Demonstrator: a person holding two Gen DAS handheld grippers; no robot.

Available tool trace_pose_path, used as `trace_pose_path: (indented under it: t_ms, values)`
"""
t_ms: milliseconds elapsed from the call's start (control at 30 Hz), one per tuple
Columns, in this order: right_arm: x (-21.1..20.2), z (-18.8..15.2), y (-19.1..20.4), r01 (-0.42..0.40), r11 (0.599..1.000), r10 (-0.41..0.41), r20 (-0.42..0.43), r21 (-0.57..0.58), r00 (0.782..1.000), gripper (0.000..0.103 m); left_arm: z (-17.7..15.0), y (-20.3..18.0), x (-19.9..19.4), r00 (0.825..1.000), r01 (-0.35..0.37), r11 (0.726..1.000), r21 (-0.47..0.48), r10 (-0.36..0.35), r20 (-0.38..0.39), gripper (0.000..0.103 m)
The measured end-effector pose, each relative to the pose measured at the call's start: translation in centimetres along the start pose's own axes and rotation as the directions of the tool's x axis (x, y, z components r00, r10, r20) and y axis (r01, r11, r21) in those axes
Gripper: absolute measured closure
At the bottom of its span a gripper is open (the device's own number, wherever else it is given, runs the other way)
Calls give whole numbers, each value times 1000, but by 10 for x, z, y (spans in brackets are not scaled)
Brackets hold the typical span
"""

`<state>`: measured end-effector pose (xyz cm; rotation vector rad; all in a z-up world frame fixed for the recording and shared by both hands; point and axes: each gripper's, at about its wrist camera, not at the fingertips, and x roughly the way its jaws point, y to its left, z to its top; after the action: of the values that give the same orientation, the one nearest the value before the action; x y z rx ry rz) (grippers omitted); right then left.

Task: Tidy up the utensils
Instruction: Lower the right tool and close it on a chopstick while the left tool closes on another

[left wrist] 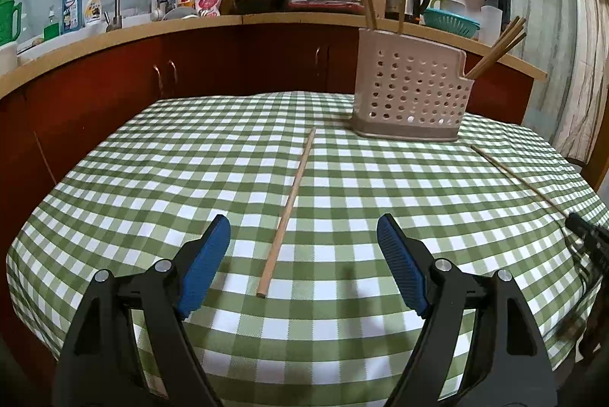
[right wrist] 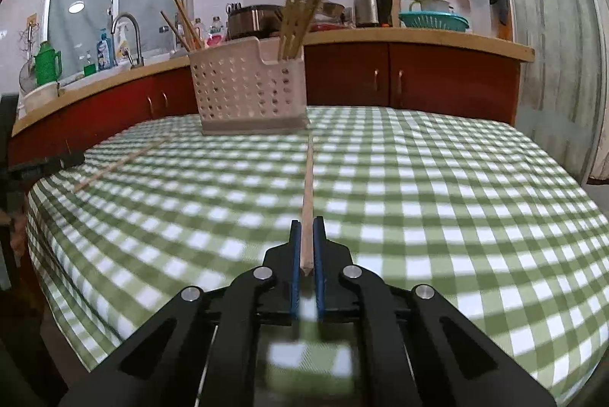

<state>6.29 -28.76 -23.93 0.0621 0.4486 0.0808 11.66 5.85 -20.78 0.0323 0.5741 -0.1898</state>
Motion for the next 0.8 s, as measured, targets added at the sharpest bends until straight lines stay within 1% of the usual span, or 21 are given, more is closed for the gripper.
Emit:
trace_pose_path:
  t_ms: [100, 200, 267, 300, 333, 467, 533, 567, 633, 700, 800]
  values:
    - [5, 8, 7, -17, 1000, 17, 12, -15, 1000, 96, -4, 4, 6, 1000, -6, 1000, -4, 6, -20, 25]
    - [9, 12, 12, -33, 999, 34, 16, -22, 999, 96, -7, 10, 11, 999, -2, 999, -40, 0, -43, 27]
    - [10, 13, 14, -38, 999, 38, 17, -25, 999, 96, -9, 16, 18, 997, 14, 997, -73, -20, -80, 36]
    - [10, 13, 15, -39, 999, 39, 15, -29, 999, 96, -10, 17, 21, 995, 22, 996, -83, -29, -97, 44]
    - [9, 13, 15, -42, 999, 43, 13, -29, 999, 96, -12, 19, 28, 991, 30, 995, -99, -43, -130, 51]
    - [8, 13, 15, -46, 999, 46, 12, -23, 999, 96, -14, 17, 29, 992, 22, 996, -92, -33, -121, 53]
    - [8, 14, 16, -49, 999, 50, 13, -22, 999, 96, -14, 17, 29, 993, 19, 996, -93, -30, -116, 67]
    - [8, 14, 16, -51, 998, 51, 14, -23, 999, 96, -14, 18, 29, 993, 15, 995, -98, -26, -116, 70]
    - [7, 14, 17, -54, 998, 54, 13, -22, 998, 96, -14, 20, 30, 993, 14, 993, -114, -27, -116, 81]
    - [8, 14, 17, -56, 998, 56, 11, -20, 998, 96, -14, 23, 29, 993, 7, 992, -128, -22, -116, 85]
    - [8, 15, 16, -59, 998, 59, 11, -13, 998, 96, -15, 25, 29, 993, -5, 992, -128, -10, -114, 88]
